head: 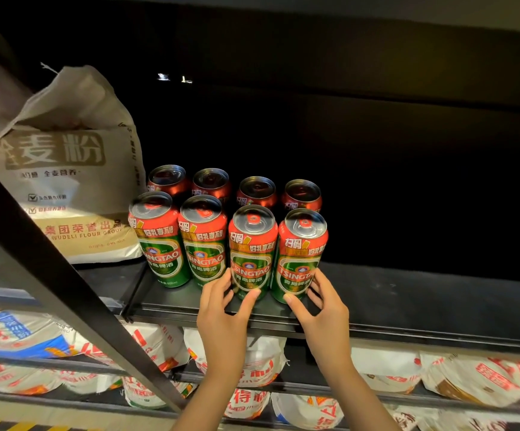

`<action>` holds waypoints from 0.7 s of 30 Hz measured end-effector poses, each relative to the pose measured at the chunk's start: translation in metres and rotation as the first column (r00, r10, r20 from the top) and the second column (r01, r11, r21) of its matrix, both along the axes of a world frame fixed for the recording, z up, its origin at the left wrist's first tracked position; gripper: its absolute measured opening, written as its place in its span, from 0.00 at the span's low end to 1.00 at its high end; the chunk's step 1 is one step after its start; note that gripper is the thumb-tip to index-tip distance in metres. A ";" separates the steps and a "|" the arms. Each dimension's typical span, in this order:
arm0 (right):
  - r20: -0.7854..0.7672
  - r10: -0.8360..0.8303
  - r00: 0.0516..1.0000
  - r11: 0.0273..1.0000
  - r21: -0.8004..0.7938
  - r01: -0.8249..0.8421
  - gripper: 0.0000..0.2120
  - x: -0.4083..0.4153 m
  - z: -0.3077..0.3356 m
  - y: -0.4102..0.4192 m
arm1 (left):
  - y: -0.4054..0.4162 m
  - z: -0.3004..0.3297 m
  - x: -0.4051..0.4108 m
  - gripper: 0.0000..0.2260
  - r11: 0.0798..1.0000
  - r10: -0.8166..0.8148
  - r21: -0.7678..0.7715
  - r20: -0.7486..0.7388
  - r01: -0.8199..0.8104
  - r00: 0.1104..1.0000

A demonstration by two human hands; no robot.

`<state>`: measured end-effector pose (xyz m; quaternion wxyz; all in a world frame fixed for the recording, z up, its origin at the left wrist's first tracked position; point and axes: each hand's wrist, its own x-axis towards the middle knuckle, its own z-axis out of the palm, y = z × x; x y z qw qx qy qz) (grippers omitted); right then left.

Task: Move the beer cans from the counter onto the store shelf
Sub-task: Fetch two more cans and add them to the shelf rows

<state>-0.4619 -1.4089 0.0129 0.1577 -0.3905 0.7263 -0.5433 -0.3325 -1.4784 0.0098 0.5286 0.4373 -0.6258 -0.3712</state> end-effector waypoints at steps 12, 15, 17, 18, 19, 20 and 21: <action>0.015 0.018 1.000 1.000 0.004 -0.018 0.32 0.001 -0.001 -0.001 | 0.001 -0.004 -0.003 0.24 0.998 0.045 -0.034 0.037 -0.044 0.998; 0.008 0.019 1.000 1.000 0.015 -0.019 0.32 0.001 -0.001 -0.001 | 0.002 -0.004 -0.004 0.25 0.999 0.048 -0.017 0.025 -0.048 0.999; 0.002 0.013 1.000 1.000 0.016 -0.013 0.32 0.002 -0.001 -0.001 | 0.001 -0.003 -0.005 0.25 0.999 0.042 0.006 0.001 -0.042 0.999; -0.002 0.010 1.000 1.000 0.016 -0.010 0.32 0.003 0.000 -0.001 | 0.001 -0.002 -0.006 0.24 0.999 0.037 0.011 -0.009 -0.037 0.999; -0.004 0.008 1.000 1.000 0.015 -0.008 0.32 0.004 0.001 -0.001 | 0.001 -0.001 -0.007 0.24 0.999 0.031 0.011 -0.014 -0.031 0.999; -0.007 0.009 1.000 1.000 0.015 -0.009 0.32 0.005 0.002 -0.001 | 0.001 0.000 -0.006 0.24 1.000 0.024 0.010 -0.020 -0.024 1.000; -0.013 0.010 1.000 1.000 0.015 -0.010 0.33 0.005 0.002 -0.001 | 0.001 0.000 -0.006 0.24 1.000 0.017 0.014 -0.031 -0.016 0.999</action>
